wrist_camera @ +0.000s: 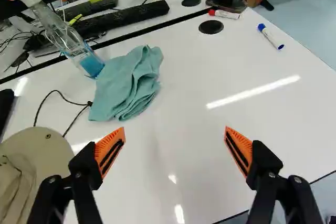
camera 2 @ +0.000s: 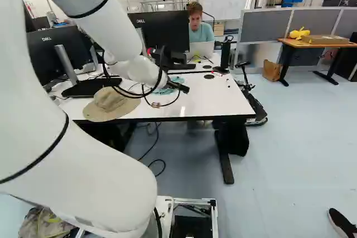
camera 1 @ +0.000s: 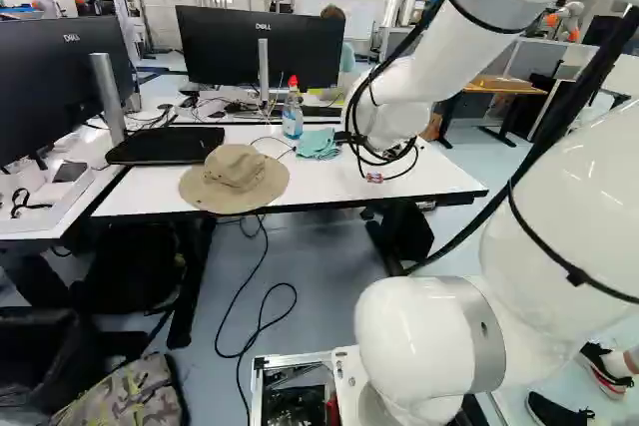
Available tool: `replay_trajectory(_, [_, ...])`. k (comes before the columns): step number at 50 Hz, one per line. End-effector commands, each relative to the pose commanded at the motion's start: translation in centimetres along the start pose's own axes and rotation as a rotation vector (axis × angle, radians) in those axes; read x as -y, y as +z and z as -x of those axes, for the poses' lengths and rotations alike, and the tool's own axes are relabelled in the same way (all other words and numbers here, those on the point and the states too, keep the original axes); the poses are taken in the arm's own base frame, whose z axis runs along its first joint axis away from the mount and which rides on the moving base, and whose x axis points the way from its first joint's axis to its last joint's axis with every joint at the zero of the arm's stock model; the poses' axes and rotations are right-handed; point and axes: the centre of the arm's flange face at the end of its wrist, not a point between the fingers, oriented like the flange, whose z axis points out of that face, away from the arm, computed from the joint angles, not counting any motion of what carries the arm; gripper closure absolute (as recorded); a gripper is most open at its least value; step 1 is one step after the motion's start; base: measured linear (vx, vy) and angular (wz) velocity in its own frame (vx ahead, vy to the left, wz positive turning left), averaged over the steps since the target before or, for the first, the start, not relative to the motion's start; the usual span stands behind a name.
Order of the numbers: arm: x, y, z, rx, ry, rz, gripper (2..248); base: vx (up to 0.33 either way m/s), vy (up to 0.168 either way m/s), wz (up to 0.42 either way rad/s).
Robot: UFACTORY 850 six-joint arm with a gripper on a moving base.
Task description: Clean the table with the green towel
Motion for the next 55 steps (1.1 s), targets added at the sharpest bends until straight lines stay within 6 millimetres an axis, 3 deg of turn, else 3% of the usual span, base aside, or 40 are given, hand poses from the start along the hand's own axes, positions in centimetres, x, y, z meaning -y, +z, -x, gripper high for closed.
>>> replay_trajectory(27, [-0.2, -1.7, 5.8, -0.138, -0.111, -0.049, 3, 0.000, 0.000, 0.000])
replay_trajectory(55, [-0.3, -3.3, 10.1, -0.236, -0.179, -0.107, 3, 0.000, 0.000, 0.000])
